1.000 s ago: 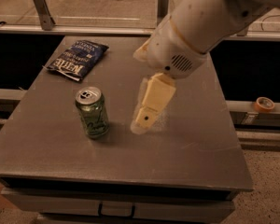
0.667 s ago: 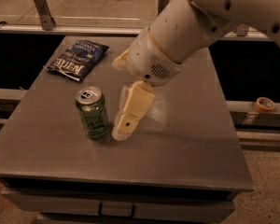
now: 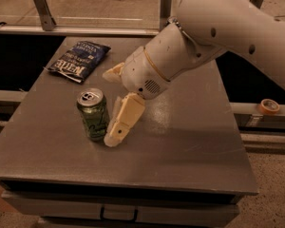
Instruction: Knock green can over
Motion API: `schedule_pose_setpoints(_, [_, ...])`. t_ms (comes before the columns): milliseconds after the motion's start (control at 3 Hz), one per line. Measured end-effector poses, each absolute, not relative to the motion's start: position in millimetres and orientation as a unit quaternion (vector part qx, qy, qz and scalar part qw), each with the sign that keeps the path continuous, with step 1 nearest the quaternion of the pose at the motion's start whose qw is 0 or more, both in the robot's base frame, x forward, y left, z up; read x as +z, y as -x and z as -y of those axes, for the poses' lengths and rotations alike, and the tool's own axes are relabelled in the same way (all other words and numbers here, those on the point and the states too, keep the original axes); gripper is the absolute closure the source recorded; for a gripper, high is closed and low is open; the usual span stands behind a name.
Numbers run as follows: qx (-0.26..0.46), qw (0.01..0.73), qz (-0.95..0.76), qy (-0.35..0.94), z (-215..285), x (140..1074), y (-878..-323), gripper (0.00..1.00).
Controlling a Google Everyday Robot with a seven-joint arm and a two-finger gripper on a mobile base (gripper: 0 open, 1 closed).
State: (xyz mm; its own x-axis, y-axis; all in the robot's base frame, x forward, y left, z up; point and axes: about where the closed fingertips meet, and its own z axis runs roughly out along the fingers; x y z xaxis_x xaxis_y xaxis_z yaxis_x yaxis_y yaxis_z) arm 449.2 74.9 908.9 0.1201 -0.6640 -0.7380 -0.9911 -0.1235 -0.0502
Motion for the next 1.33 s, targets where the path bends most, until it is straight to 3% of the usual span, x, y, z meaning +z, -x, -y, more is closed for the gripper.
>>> schedule_pose_setpoints(333, [0.324, 0.311, -0.592, 0.669, -77.3, 898.2, -458.3, 0.0])
schedule_pose_setpoints(667, [0.357, 0.328, -0.585, 0.651, -86.7, 893.3, -458.1, 0.17])
schedule_pose_setpoints(1333, [0.41, 0.343, -0.571, 0.623, -110.7, 889.0, -454.0, 0.63])
